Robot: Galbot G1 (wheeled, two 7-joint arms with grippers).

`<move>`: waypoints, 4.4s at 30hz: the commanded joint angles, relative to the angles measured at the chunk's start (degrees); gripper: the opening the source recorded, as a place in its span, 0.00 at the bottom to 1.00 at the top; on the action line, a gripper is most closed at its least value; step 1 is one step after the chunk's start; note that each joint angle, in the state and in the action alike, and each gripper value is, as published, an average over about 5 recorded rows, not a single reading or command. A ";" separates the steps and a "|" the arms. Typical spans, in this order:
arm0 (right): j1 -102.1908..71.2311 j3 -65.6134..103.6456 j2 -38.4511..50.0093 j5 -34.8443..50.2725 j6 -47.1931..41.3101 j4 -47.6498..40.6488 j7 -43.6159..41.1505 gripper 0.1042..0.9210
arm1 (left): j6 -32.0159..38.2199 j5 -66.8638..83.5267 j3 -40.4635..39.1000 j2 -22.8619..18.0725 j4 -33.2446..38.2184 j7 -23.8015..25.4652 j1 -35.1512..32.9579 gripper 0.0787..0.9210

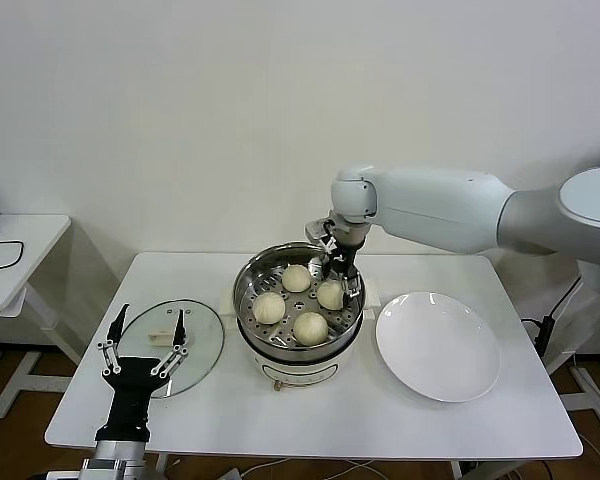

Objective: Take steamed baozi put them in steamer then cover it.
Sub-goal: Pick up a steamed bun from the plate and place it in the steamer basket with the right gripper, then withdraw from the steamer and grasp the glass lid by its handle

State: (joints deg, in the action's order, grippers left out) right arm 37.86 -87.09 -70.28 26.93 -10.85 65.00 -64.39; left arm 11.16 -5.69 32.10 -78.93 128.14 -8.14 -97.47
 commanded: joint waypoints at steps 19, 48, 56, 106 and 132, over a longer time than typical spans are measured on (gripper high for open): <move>-70.39 83.06 26.89 4.79 31.69 22.06 83.33 0.88 | -1.37 -23.11 1.60 3.54 -10.28 -2.11 10.25 0.88; -108.43 116.32 0.65 -5.52 36.41 25.08 75.09 0.88 | 6.33 -73.49 6.68 7.85 -42.69 -9.87 17.49 0.88; -108.53 115.33 -1.29 -7.33 36.19 24.93 74.77 0.88 | 4.75 -75.18 5.68 7.80 -47.28 -11.12 21.57 0.88; -108.61 113.92 -3.58 -11.54 36.10 22.87 74.22 0.88 | -0.70 -72.11 1.77 6.75 -55.63 -9.99 31.97 0.80; -107.78 113.82 -3.71 -11.86 36.25 22.62 74.43 0.88 | -5.03 -61.79 3.78 8.29 -41.99 -6.61 27.50 0.13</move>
State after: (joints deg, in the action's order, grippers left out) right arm -69.99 26.78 -73.97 15.14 25.38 87.64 10.00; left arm 9.44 -75.22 34.13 -72.09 74.32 -16.63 -66.84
